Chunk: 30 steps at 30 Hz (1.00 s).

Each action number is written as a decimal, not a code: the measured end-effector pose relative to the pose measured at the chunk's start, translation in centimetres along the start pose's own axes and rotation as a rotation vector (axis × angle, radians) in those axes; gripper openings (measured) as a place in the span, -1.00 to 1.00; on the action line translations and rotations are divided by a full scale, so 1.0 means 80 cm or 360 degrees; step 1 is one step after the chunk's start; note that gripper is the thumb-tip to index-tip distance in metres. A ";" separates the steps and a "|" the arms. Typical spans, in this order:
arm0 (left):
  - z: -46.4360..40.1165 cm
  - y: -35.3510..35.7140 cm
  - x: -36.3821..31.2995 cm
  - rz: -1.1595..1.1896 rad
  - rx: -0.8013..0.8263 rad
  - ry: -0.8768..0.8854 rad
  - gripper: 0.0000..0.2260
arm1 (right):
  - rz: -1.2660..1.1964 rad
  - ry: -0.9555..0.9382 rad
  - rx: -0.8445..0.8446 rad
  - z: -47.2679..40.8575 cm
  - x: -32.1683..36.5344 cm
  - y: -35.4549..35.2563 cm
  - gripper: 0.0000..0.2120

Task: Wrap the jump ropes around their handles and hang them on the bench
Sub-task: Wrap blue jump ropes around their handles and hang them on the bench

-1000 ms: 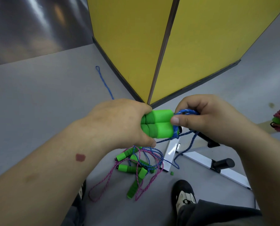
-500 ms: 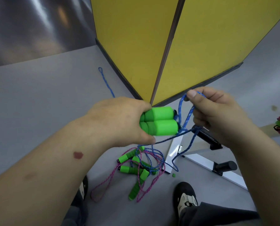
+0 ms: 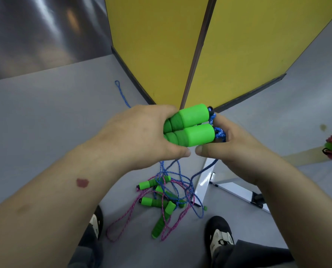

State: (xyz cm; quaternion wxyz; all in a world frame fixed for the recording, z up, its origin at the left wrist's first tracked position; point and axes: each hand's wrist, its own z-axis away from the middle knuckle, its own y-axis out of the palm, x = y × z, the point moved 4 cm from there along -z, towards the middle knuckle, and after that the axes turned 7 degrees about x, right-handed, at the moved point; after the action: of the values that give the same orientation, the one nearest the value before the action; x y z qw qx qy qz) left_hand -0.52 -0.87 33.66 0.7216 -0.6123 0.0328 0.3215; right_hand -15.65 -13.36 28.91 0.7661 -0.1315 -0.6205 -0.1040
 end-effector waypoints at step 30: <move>0.007 0.007 0.007 0.0118 0.0355 0.0040 -0.51 | -0.0463 -0.0059 -0.0645 0.005 0.018 -0.020 -0.61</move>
State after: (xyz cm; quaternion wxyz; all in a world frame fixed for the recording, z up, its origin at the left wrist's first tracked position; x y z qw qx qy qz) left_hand -0.53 -0.14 33.10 0.7723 -0.5306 0.1001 0.3346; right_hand -16.22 -14.75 30.51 0.6895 -0.1936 -0.6133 -0.3331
